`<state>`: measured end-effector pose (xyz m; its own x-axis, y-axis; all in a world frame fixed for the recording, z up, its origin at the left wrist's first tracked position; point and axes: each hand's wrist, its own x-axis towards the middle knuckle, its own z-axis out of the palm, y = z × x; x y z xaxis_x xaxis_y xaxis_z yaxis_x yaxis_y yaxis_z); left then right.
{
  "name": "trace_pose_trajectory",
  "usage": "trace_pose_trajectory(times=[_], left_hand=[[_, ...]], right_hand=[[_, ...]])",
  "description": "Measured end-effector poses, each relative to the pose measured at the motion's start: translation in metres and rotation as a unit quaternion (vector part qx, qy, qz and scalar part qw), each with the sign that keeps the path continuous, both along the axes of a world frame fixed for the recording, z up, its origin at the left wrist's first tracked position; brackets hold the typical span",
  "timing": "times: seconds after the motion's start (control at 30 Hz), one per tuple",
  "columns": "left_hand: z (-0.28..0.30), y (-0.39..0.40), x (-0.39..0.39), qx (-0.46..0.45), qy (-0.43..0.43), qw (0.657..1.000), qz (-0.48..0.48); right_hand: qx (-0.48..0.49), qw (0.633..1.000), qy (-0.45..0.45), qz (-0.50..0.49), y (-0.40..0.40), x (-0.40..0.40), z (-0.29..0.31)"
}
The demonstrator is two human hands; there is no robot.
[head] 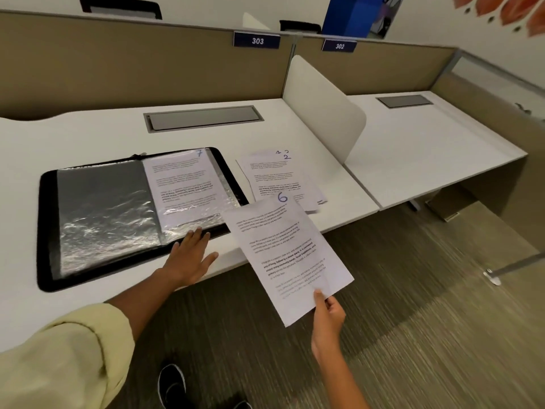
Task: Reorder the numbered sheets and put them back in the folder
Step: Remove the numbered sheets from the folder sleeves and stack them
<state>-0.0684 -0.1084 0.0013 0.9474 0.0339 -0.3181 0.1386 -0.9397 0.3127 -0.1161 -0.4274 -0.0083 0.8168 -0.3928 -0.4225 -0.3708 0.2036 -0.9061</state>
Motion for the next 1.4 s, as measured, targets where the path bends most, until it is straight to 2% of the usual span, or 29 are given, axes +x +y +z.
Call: trace_pose_trajectory(times=[0.23,0.73,1.0,1.4], left_hand=[[0.004,0.017,0.03,-0.008,0.025,1.0,-0.011],[0.003,0.048,0.083,-0.058,0.01,0.998,-0.025],[-0.011,0.042,0.106,-0.078,0.022,0.997,0.005],[-0.02,0.01,0.159,-0.04,0.035,0.996,0.071]], right_hand=[[0.03,0.999,0.01,-0.033,0.037,0.032,0.004],[0.079,0.994,0.002,-0.075,0.115,0.108,0.012],[0.091,0.994,0.008,-0.062,0.115,0.154,0.001],[0.101,0.994,0.012,-0.038,0.091,0.267,-0.011]])
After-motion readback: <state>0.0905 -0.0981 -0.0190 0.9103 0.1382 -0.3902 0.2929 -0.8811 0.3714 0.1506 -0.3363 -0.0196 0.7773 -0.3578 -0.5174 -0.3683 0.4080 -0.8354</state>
